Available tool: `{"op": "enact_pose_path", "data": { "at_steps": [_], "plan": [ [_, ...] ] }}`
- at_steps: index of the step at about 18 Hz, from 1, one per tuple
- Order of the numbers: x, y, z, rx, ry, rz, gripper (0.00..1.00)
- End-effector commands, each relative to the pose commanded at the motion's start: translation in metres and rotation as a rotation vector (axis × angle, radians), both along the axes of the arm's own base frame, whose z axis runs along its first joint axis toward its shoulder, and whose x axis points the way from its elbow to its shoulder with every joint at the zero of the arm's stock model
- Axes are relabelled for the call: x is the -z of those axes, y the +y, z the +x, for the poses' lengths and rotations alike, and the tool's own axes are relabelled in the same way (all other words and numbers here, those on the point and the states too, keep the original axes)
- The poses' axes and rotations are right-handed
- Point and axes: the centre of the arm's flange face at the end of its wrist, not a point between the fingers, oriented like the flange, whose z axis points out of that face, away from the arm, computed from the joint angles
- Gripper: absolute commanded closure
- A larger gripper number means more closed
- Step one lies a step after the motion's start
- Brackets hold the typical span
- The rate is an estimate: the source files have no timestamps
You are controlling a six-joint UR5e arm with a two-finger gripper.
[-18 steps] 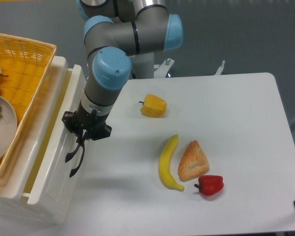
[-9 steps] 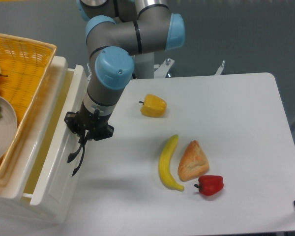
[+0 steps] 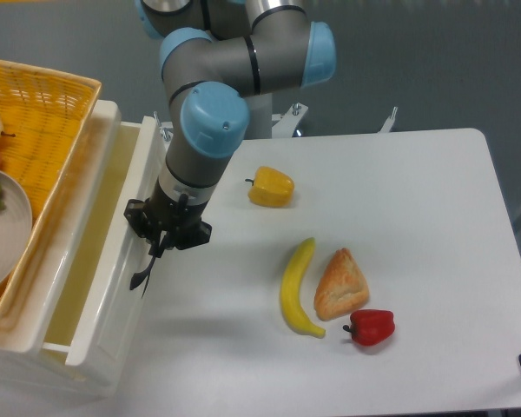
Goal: Slide the top white drawer open
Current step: 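Keep pulling the drawer out along its slide to full extension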
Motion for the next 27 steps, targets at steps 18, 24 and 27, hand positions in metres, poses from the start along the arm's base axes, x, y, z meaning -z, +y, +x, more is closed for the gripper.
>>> {"op": "enact_pose_path", "data": {
  "at_steps": [18, 24, 27],
  "plan": [
    [0.002, -0.028, -0.054, -0.068, -0.016, 0.018, 0.87],
    [0.003, -0.040, -0.073, -0.084, -0.013, 0.028, 0.87],
    [0.004, -0.045, -0.081, -0.088, -0.011, 0.031, 0.87]
  ]
}}
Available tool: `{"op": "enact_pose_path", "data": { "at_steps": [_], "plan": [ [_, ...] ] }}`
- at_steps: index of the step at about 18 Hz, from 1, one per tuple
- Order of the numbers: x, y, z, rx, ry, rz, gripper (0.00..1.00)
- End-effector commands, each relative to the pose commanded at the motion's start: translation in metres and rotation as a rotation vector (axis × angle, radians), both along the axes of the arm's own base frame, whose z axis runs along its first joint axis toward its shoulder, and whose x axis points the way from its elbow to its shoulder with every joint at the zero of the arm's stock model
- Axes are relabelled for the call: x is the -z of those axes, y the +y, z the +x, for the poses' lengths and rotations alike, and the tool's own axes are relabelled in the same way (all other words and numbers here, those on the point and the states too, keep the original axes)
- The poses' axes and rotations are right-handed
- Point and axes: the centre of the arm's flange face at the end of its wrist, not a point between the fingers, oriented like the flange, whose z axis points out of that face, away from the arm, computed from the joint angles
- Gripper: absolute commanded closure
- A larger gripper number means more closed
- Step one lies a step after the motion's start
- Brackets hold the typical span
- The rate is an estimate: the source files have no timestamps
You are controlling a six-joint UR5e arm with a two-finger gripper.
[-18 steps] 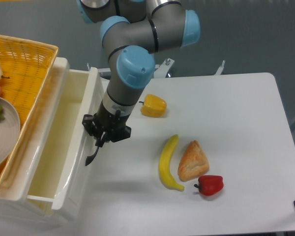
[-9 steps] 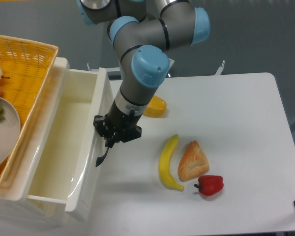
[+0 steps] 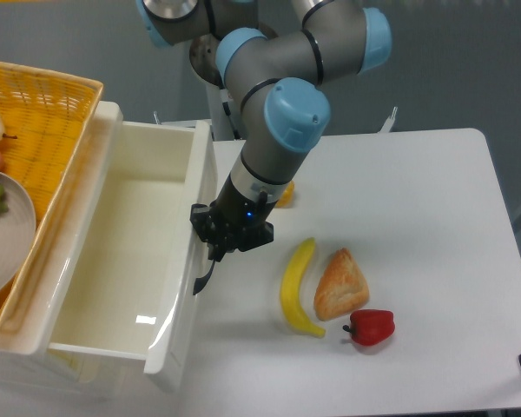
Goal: Slide the top white drawer open
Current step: 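Keep pulling the drawer out along its slide to full extension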
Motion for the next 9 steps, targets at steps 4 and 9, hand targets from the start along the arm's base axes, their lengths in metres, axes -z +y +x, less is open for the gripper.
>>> {"op": "enact_pose_path", "data": {
  "at_steps": [4, 9],
  "plan": [
    [0.000, -0.006, -0.009, -0.003, -0.003, 0.013, 0.87],
    [-0.001, -0.012, -0.019, -0.021, -0.011, 0.026, 0.87]
  ]
}}
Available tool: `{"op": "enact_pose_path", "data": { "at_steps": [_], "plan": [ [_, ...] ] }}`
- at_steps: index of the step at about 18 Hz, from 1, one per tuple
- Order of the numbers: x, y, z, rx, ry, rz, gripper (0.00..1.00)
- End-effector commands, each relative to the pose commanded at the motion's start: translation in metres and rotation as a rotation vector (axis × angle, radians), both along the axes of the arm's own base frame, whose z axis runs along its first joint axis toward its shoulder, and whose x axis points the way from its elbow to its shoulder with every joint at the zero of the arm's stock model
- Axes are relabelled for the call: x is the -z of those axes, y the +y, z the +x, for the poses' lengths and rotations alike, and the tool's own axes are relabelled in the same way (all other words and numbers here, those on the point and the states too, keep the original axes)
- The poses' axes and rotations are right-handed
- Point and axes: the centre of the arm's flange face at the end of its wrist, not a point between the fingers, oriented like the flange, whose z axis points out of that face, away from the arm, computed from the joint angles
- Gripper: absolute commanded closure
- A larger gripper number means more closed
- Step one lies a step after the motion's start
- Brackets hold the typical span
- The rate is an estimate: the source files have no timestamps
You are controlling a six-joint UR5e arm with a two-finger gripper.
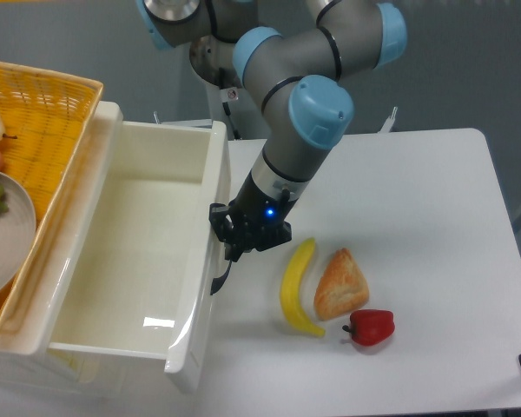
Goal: Slide the top white drawer open
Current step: 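Keep pulling the drawer out along its slide to full extension, then open the gripper and release the drawer handle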
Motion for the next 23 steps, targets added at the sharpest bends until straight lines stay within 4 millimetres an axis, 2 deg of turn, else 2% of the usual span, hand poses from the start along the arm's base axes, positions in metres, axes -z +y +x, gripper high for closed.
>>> {"op": "enact_pose_path", "data": {
  "at_steps": [10, 11, 13, 15, 19, 23],
  "plan": [
    [0.002, -0.010, -0.014, -0.029, -0.015, 0.012, 0.86],
    [0.002, -0.010, -0.014, -0.029, -0.015, 0.012, 0.83],
    [0.002, -0.010, -0.014, -0.028, -0.017, 0.014, 0.68],
    [0.002, -0.010, -0.014, -0.028, -0.019, 0.016, 0.59],
    [0.002, -0.010, -0.014, -0.028, -0.019, 0.016, 0.48],
    [0.001, -0.010, -0.016, -0.031, -0.016, 0.018, 0.46]
  ]
}}
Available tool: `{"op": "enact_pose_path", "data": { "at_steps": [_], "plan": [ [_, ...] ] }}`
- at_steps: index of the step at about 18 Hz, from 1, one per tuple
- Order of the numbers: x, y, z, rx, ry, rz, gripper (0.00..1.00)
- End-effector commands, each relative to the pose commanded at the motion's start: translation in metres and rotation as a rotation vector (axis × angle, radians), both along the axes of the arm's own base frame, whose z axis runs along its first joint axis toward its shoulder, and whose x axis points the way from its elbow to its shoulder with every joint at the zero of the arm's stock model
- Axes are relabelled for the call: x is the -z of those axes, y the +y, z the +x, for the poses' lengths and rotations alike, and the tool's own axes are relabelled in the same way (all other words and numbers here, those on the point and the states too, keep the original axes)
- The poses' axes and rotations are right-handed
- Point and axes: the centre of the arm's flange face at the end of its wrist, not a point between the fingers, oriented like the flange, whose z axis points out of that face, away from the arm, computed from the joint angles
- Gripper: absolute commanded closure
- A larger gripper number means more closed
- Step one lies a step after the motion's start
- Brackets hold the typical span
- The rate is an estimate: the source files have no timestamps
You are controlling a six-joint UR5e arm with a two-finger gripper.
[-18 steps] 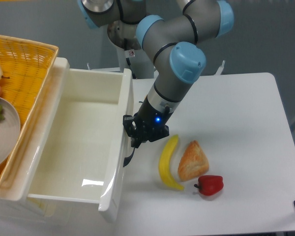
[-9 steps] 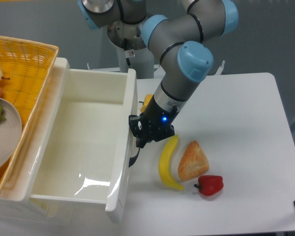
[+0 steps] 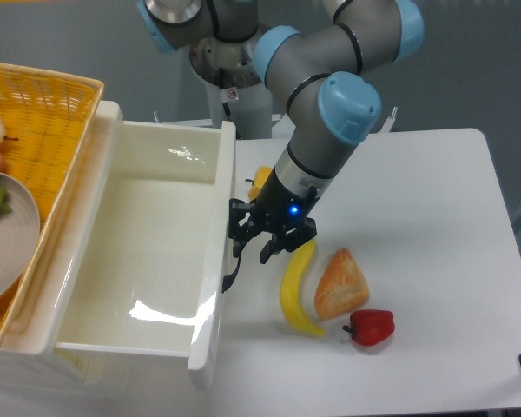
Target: Slide the top white drawer open
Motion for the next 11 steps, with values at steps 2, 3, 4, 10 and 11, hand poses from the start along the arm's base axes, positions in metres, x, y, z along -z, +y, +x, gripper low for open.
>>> {"op": "enact_pose_path", "data": {
  "at_steps": [2, 3, 4, 10, 11],
  "plan": [
    [0.001, -0.004, -0.004, 0.005, 0.004, 0.004, 0.45],
    [0.001, -0.006, -0.007, 0.010, 0.007, 0.009, 0.43],
    [0.001, -0.009, -0.010, 0.011, 0.009, 0.015, 0.42],
    [-0.015, -0.032, -0.041, -0.017, 0.059, 0.034, 0.08],
    [-0.021, -0.037, -0.049, -0.021, 0.081, 0.034, 0.01]
  ]
}}
